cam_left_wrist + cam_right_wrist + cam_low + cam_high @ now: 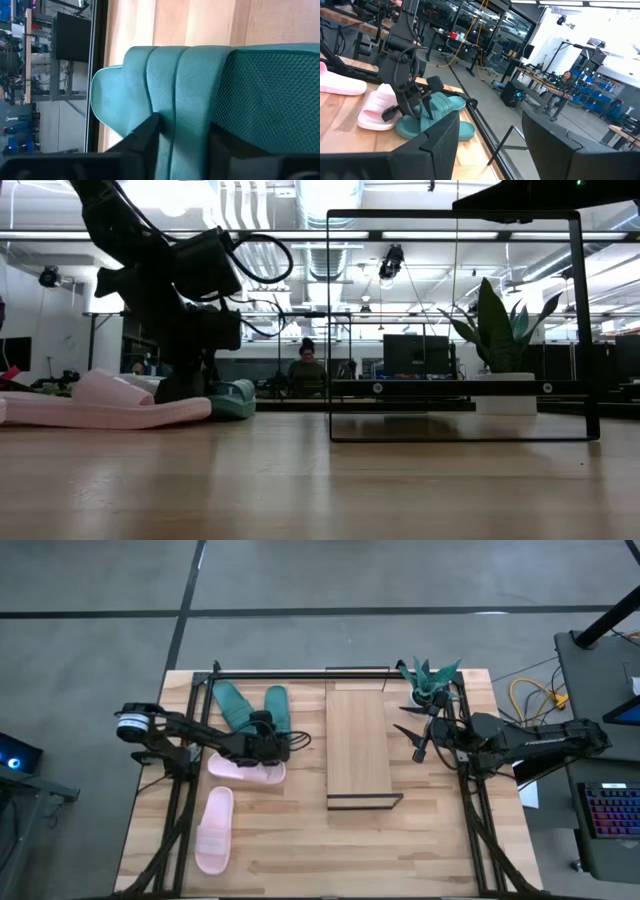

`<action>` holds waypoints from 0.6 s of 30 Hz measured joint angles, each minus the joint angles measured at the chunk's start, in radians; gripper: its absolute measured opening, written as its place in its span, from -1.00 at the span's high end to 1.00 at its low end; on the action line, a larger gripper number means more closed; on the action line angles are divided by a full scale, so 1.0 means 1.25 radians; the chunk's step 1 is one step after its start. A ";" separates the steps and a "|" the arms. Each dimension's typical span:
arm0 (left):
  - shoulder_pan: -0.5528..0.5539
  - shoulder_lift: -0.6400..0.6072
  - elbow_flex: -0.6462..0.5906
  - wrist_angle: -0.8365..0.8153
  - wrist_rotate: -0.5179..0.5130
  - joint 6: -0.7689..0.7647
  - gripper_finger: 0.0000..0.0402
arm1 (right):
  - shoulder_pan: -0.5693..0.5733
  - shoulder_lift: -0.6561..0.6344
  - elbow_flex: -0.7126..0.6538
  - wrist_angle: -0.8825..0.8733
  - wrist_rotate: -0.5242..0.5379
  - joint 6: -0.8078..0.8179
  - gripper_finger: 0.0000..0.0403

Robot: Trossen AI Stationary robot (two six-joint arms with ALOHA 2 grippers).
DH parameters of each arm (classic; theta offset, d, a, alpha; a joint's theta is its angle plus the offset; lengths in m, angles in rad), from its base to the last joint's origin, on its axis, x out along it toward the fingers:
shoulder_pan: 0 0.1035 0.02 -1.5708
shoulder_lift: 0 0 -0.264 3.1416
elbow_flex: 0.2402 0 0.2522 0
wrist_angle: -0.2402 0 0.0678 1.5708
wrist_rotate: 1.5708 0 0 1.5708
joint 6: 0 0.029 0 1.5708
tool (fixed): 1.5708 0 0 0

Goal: Pick and place slides into the shelf
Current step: Put the right blue slide on the shelf

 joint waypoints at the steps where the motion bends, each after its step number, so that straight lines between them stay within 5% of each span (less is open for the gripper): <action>1: 0.001 -0.005 -0.001 0.000 -0.007 0.002 0.70 | 0.000 0.000 0.000 0.000 0.000 -0.002 -0.02; 5: 0.004 -0.041 -0.003 -0.004 -0.011 0.056 0.96 | 0.000 -0.001 0.000 0.000 0.000 -0.007 -0.02; 18: 0.001 -0.277 0.023 0.011 0.054 0.243 0.99 | 0.000 -0.001 0.000 0.009 -0.001 -0.040 -0.02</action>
